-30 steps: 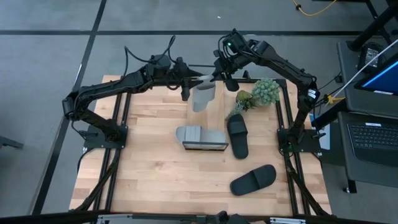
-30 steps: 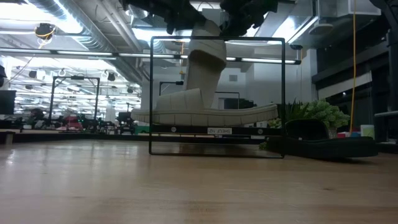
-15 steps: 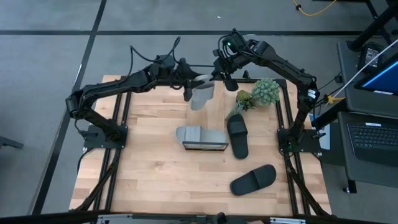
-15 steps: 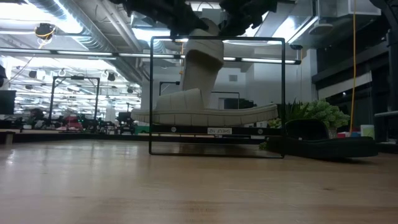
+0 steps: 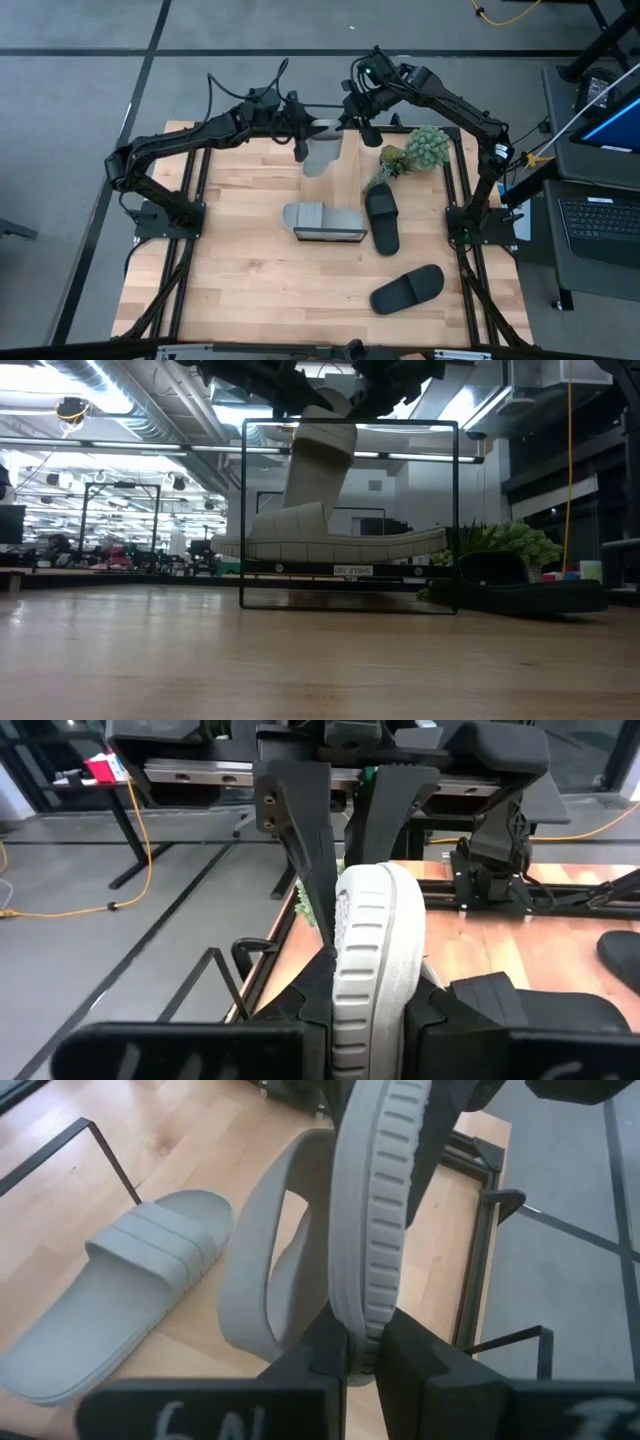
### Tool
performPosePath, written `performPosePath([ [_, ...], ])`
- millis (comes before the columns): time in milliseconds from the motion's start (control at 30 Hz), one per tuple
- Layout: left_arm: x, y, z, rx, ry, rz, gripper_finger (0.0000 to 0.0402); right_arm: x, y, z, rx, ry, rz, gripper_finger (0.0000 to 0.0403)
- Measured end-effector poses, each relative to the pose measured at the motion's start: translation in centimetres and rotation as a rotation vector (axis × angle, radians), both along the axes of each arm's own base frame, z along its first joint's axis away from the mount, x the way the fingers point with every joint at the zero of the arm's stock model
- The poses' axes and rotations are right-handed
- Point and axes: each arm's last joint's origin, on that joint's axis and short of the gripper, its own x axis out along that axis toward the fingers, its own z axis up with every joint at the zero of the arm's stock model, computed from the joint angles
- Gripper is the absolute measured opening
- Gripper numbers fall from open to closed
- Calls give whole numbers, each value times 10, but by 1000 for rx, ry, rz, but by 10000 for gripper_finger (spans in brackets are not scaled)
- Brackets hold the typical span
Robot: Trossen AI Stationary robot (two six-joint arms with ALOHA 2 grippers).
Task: Pick and place slides into the shelf
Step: Put the gray slipper on the shelf
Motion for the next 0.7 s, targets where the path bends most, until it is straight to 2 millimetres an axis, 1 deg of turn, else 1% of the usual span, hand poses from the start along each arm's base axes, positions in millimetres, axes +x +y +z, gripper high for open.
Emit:
performPosePath([
  [67, -1, 1, 1, 10, 0, 28, 35, 1, -1, 1, 6, -14, -23, 34],
  [100, -1, 1, 2, 17, -1, 47, 35, 2, -2, 2, 12, -24, -41, 41],
  [233, -4, 1, 5, 31, -10, 76, 35, 3, -8, 6, -3, -48, -107, 87],
  [333, -12, 1, 12, 52, -20, 84, 35, 3, -10, 9, -37, -61, -148, 106],
  [533, -27, -4, 27, 102, -38, 130, 35, 2, -15, 13, -48, -102, -175, 105],
  [700, -34, -3, 32, 114, -44, 165, 35, 4, -17, 17, -56, -139, -195, 100],
])
